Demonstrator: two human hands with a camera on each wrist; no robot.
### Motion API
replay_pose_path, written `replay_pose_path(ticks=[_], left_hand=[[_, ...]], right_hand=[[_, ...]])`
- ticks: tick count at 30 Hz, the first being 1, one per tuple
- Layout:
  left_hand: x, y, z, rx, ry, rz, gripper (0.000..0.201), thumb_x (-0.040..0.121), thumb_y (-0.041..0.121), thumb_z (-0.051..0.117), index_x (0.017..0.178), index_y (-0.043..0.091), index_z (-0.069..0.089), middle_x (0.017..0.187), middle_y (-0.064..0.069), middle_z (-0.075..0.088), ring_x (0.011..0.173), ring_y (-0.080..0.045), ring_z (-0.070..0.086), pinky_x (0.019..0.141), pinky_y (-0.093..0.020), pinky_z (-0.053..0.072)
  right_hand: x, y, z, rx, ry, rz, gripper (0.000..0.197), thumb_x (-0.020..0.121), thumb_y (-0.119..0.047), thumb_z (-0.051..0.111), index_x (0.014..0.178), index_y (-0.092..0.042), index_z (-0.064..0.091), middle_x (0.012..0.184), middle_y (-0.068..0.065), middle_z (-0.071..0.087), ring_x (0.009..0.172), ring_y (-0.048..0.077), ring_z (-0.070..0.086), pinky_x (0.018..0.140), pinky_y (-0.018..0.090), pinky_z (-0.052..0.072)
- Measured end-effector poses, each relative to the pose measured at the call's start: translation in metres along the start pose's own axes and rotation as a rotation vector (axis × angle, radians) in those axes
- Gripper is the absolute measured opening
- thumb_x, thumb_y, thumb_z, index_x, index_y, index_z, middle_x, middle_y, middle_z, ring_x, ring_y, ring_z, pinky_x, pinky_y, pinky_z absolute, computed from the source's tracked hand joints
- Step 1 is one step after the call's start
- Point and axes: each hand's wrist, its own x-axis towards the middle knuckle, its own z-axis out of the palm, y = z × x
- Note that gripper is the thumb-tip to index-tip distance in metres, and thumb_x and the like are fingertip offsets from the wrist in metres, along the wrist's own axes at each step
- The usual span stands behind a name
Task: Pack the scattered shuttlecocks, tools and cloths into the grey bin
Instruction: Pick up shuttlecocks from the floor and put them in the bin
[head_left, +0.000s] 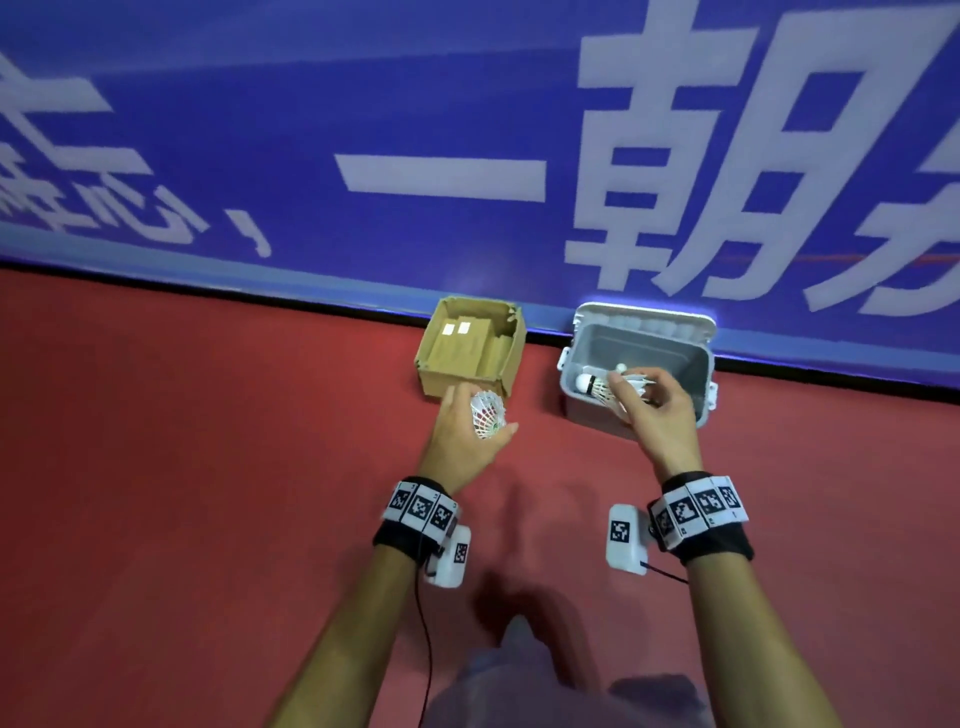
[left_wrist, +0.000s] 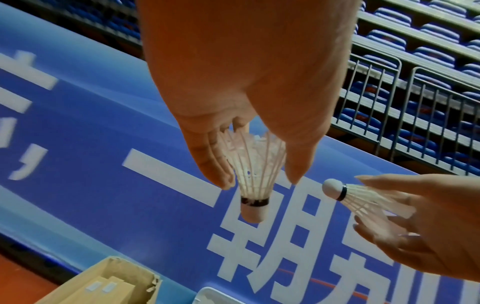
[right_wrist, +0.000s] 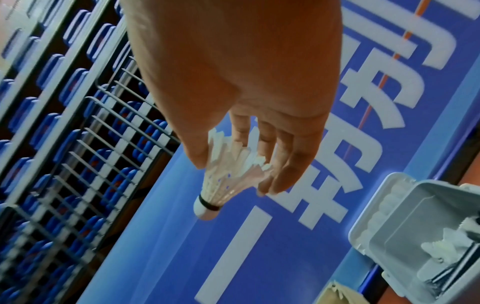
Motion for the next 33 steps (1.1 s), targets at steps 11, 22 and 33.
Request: replay_pose_path(ticks=[11, 22, 33], left_hand=[[0.219, 0.065, 0.125, 0.218, -0.393, -0.022, 0.054, 0.080, 0.080, 0.055, 0.102, 0.031, 0.052, 0.097, 0.011, 0.064, 0.091, -0.018, 0.063, 0.086, -0.039, 0.054], [0.398, 0.128, 0.217, 0.207, -0.315, -0.131, 0.059, 0.092, 0.079, 0.037, 0.089, 0.022, 0.050, 0.075, -0.002, 0.066, 0.061, -0.021, 0.065, 0.065, -0.041, 0.058], [0.546, 0.101, 0.275, 0.153, -0.402, -0.149, 0.050, 0.077, 0.061, 0.070, 0.108, 0.027, 0.049, 0.108, 0.004, 0.063, 0.098, -0.019, 0.063, 0.087, -0.038, 0.053]], right_hand=[[0.190, 0.034, -0.084, -0.020, 0.314, 0.228, 0.029, 0.083, -0.030, 0.084, 0.097, -0.015, 0.064, 0.092, 0.006, 0.072, 0.084, 0.019, 0.067, 0.092, 0.049, 0.058], [0.460, 0.034, -0.126, 0.159, 0.272, 0.340, 0.040, 0.080, -0.034, 0.086, 0.098, -0.018, 0.054, 0.100, 0.008, 0.064, 0.085, 0.023, 0.066, 0.079, 0.042, 0.061], [0.578, 0.065, -0.105, 0.127, 0.206, 0.470, 0.018, 0.088, -0.027, 0.081, 0.090, -0.015, 0.069, 0.086, 0.009, 0.071, 0.064, 0.016, 0.063, 0.064, 0.029, 0.057]])
